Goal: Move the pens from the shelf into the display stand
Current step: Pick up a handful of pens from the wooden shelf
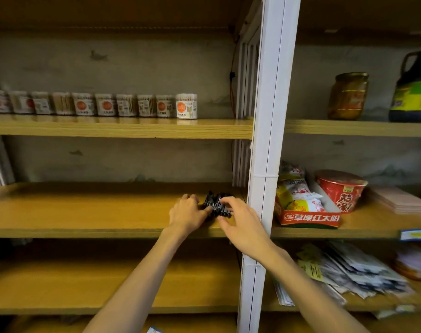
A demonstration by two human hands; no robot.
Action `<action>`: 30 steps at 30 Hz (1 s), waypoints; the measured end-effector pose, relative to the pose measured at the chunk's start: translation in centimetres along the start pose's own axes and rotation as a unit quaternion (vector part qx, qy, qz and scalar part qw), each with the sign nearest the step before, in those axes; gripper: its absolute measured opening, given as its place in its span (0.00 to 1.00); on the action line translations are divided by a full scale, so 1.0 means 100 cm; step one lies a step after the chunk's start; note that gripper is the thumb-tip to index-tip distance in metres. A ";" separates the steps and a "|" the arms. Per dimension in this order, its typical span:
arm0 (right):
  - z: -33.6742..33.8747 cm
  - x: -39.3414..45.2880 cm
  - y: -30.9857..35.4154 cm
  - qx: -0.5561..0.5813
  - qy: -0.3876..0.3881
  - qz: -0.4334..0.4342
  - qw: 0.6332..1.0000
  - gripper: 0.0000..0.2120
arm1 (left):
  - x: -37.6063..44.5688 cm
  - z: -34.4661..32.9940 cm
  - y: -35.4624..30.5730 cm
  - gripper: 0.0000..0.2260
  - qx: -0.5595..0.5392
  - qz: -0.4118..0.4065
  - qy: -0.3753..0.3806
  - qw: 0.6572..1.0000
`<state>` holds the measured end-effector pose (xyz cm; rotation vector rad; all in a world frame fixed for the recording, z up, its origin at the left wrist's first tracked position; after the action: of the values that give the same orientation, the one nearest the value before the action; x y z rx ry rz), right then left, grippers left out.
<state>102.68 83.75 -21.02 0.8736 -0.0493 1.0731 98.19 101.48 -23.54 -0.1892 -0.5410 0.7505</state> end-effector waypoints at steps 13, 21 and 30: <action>-0.023 0.040 -0.019 -0.003 -0.022 -0.091 0.996 0.34 | 0.046 -0.023 0.017 0.21 0.040 0.034 0.041 0.998; -0.043 0.061 -0.044 -0.049 0.001 -0.156 0.987 0.38 | 0.061 -0.035 0.026 0.23 0.146 0.030 0.124 0.981; -0.073 0.082 -0.071 -0.096 0.038 -0.205 0.973 0.35 | 0.059 -0.010 0.054 0.19 -0.026 0.041 0.051 0.998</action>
<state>109.73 93.23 -26.69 0.6319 0.0874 0.6990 99.08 109.44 -23.97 -0.2985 -0.4590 0.8030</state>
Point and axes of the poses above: each hand's wrist, its own x-axis towards the middle knuckle, its own z-axis out of the back of the hand, y = z × x, the point moved 10 cm from there along x, towards the middle knuckle
